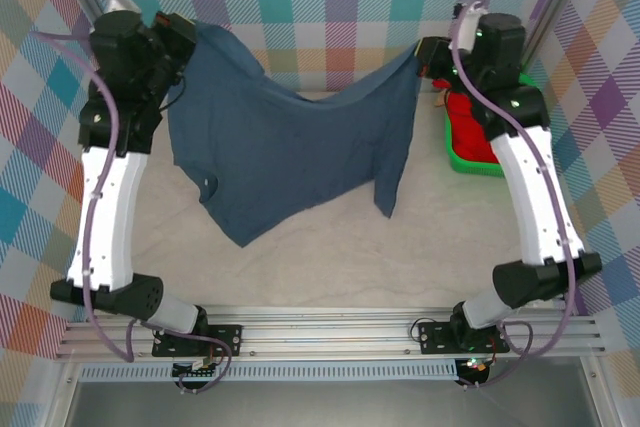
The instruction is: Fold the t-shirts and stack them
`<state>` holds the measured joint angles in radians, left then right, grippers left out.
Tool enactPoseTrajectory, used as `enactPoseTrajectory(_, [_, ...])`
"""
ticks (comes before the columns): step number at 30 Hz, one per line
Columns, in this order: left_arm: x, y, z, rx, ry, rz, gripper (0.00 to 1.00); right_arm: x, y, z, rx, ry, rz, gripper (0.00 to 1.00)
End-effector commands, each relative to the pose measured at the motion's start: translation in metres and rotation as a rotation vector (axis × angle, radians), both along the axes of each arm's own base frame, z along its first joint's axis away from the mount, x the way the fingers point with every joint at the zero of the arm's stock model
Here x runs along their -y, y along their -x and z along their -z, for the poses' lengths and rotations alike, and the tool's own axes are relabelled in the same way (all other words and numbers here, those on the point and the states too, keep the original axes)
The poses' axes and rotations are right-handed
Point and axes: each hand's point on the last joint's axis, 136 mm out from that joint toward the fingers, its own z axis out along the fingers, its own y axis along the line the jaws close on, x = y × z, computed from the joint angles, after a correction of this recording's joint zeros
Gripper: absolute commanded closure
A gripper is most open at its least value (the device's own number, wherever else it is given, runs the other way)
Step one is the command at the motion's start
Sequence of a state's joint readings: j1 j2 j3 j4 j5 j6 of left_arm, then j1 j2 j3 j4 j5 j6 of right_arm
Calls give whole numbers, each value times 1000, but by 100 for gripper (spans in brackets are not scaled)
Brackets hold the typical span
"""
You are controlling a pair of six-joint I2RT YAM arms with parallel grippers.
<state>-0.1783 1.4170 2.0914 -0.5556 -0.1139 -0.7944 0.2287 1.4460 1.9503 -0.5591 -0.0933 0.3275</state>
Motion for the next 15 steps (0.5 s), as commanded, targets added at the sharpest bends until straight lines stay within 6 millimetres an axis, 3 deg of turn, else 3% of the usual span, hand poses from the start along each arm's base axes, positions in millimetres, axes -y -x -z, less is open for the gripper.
enactPoseTrajectory(1, [-21,62,-81,262,8,-57,100,7,58,-73,242,-46,-49,100])
enactPoseTrajectory(4, [-22,63,-92,262,12,-61,100,13,74,-87,266,-69,-37,100])
enactPoseTrajectory(6, [-21,46,-90,234,17,-57,100,14,71,-89,258,-83,-29,100])
enactPoseTrajectory(10, [-25,-22,-64,144,91,-32,100,9,34,-79,209,-114,-35,100])
enactPoseTrajectory(14, [-32,-100,-29,90,193,42,100,7,-25,-56,134,-180,-50,100])
enactPoseTrajectory(15, [-34,-112,-27,98,207,55,100,8,-40,-49,114,-195,-55,100])
